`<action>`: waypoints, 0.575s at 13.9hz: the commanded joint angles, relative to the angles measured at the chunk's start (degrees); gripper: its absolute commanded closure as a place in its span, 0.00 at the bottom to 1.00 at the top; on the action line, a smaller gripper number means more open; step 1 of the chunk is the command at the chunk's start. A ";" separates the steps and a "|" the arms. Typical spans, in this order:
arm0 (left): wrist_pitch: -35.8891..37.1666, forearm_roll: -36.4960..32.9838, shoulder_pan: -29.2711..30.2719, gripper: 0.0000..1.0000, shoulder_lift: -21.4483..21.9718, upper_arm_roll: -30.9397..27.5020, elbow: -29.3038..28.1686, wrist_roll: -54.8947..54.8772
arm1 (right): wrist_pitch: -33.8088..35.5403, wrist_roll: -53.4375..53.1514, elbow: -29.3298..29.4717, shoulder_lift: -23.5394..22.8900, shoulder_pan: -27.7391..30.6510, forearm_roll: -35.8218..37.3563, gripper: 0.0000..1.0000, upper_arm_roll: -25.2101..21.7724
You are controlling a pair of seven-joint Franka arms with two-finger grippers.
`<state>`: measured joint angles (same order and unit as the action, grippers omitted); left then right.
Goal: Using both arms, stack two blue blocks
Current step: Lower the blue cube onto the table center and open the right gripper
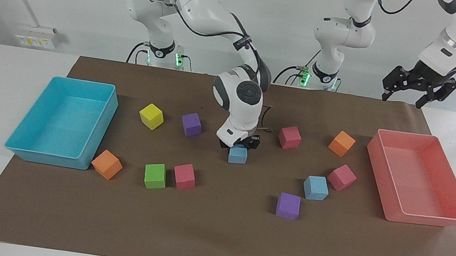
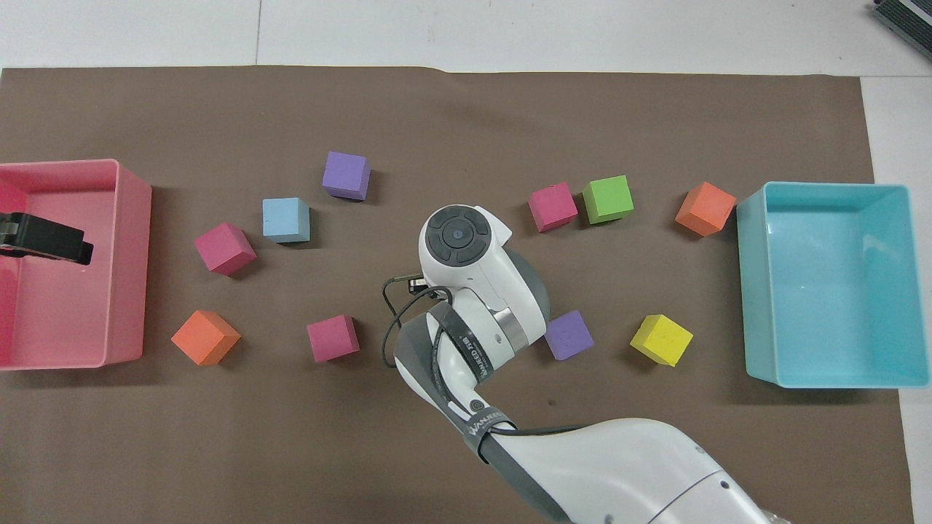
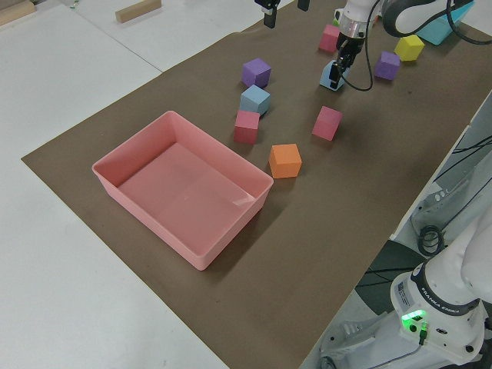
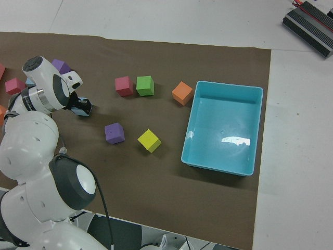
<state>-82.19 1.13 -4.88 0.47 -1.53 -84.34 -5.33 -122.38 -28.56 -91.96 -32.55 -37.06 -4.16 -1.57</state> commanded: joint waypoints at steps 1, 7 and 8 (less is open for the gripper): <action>0.10 -0.08 0.84 0.00 0.84 0.56 -0.83 -0.55 | -1.28 -0.53 -2.79 2.05 0.59 -1.11 0.52 0.34; -1.38 0.01 1.02 0.00 0.67 0.65 -0.83 1.64 | -1.37 0.52 -2.61 3.10 0.41 0.12 0.00 0.25; -1.82 0.01 1.19 0.00 0.67 0.74 -0.83 1.64 | -1.37 1.74 -2.53 3.72 0.67 0.21 0.00 0.16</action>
<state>-82.50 1.13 -4.77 0.47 -1.56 -84.34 -4.42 -122.57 -28.46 -92.36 -31.43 -37.06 -4.13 -1.59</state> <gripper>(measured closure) 0.000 0.000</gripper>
